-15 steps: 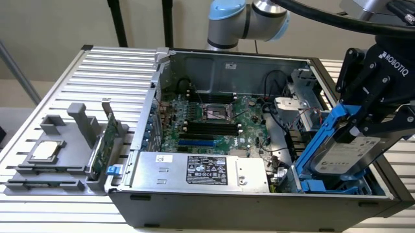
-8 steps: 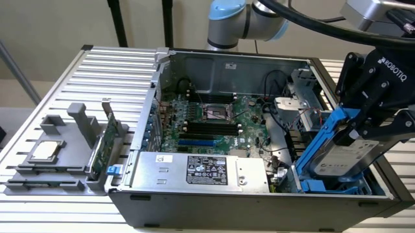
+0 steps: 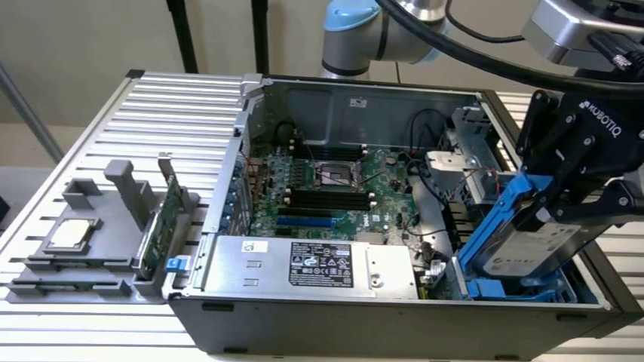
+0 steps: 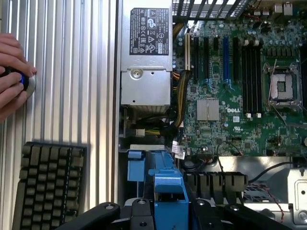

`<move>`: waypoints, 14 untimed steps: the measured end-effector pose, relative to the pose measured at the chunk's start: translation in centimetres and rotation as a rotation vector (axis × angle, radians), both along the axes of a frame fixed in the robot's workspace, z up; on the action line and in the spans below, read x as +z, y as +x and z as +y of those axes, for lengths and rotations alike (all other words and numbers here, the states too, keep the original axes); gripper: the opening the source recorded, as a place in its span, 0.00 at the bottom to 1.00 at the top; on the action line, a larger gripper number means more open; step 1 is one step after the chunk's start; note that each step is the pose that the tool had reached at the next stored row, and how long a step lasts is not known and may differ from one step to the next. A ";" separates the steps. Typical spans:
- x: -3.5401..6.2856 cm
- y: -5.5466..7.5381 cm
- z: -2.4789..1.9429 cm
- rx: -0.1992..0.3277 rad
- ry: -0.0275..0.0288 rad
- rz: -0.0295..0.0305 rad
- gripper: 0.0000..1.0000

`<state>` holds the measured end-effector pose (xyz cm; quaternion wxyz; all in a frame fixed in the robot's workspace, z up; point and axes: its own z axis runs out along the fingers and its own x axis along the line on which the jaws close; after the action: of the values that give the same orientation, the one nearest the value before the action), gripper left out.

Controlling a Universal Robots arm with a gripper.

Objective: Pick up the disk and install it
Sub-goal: 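Pick up the disk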

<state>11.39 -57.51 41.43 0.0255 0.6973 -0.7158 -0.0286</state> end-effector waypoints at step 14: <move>-1.41 0.0 0.03 0.000 0.0096 0.0043 0.33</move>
<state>11.39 -57.48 40.02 0.0237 0.6973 -0.7156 -0.0336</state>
